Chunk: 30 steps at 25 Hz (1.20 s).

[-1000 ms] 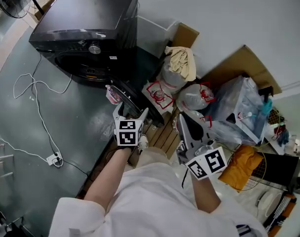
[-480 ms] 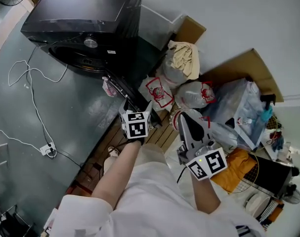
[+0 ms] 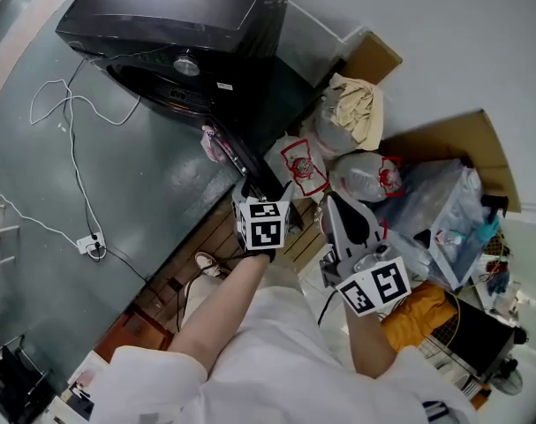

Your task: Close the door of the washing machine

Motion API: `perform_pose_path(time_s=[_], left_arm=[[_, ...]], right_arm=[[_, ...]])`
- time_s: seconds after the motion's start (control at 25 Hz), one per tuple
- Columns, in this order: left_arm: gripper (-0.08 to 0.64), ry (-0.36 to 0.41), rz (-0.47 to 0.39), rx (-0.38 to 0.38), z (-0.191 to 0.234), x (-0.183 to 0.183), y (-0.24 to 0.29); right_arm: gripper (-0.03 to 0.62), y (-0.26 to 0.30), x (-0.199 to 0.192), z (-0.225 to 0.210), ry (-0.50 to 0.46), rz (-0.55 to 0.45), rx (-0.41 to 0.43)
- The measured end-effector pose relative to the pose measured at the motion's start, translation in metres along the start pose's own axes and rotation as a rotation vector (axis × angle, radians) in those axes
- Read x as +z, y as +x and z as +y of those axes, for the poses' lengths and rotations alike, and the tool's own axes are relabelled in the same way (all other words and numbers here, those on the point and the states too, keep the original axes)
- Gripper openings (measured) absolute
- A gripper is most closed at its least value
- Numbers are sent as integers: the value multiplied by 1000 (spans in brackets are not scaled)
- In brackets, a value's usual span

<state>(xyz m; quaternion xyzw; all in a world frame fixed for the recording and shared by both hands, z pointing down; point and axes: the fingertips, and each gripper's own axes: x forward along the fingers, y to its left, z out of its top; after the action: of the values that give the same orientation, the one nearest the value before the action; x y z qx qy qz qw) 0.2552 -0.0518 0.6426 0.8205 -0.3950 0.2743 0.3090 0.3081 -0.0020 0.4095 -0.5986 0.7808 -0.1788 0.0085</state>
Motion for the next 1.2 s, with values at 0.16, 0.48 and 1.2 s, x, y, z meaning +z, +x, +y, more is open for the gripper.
perform_pose_path(time_s=[0.16,0.48,1.2], left_arm=[[414,-9,20,-9,4,-2,-8],[411,-84,24,-37,27,-17,-28],[307,-74,11,-99,97,-44,-91]], right_arm=[[-8,11,-3,-2,2,10,28],[-8,29,-5,17,-33,14,46],[-8,75,-27,124,-87,101,140]])
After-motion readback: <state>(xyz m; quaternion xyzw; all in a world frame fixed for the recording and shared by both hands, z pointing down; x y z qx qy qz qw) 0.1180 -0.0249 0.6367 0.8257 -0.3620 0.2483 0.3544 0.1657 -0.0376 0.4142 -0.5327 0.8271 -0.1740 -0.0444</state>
